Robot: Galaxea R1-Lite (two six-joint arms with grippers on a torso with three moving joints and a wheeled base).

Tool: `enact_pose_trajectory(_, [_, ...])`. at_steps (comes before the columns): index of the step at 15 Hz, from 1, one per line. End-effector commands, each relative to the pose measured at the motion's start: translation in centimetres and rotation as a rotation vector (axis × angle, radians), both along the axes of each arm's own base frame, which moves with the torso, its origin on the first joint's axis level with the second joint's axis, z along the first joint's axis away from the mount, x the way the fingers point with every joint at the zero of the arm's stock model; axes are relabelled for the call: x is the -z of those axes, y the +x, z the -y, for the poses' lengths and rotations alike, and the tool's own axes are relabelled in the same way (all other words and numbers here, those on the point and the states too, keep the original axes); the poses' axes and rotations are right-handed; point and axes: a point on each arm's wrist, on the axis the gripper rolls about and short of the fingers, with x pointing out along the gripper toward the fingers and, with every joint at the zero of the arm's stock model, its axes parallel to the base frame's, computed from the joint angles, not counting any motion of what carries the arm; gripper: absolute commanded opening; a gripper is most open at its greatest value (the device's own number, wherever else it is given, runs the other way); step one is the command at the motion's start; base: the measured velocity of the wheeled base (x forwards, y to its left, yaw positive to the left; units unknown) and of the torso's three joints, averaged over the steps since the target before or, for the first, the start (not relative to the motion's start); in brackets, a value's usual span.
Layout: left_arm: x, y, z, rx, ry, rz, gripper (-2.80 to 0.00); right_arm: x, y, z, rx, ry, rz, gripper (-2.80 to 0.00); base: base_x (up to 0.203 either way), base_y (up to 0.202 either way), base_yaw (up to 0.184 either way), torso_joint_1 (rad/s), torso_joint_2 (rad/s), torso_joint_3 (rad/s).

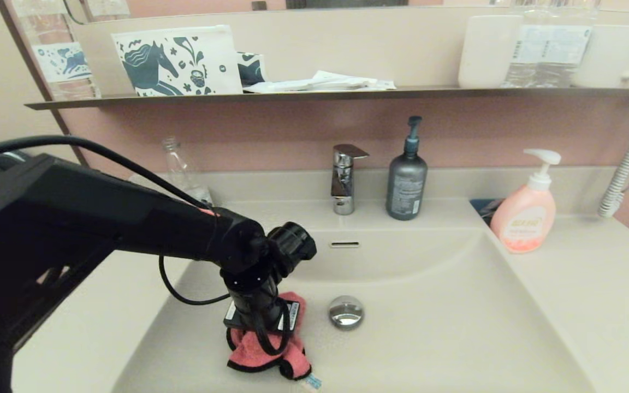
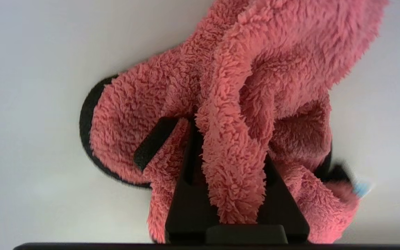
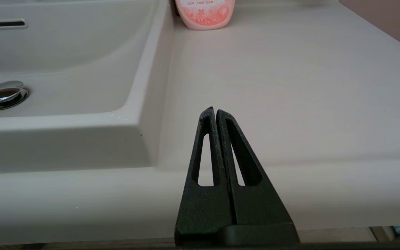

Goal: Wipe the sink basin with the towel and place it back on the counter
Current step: Wipe the sink

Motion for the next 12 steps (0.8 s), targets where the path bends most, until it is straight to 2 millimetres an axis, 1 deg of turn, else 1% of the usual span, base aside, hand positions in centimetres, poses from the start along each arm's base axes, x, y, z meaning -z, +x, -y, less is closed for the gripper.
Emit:
enact_pose_trajectory(1, [0.6,1.6,-1.5,0.001,-0.003,0.041,-2.8,0.0,0.0,0.0,0.0,0.0,-0.001,-2.8,0.0,0.0,0.0,0.0,0.0,0.0])
enact_pose_trajectory(2, [1.0,2.0,-1.7,0.009,-0.01,0.062,-2.8,0.0,0.0,0.0,0.0,0.0,-0.001,-2.8,0.0,0.0,0.0,0.0,0.0,0.0])
enact_pose_trajectory(4, [2.5,2.5,-1.9,0.035,-0.016,0.102,-2.8,0.0,0.0,0.0,0.0,0.0,-0.001,-2.8,0.0,0.0,0.0,0.0,0.0,0.0])
enact_pose_trajectory(7, [4.2,3.2,-1.5,0.049,-0.048,0.192,-2.8,0.0,0.0,0.0,0.0,0.0,-0.001,-2.8,0.0,0.0,0.0,0.0,0.0,0.0])
enact_pose_trajectory(10, [5.0,3.5,-0.2,0.064,-0.119,0.32,-2.8,0.0,0.0,0.0,0.0,0.0,-0.001,-2.8,0.0,0.0,0.0,0.0,0.0,0.0])
enact_pose_trajectory(12, [4.9,3.2,1.2,0.05,-0.158,0.358,-2.8,0.0,0.0,0.0,0.0,0.0,-0.001,-2.8,0.0,0.0,0.0,0.0,0.0,0.0])
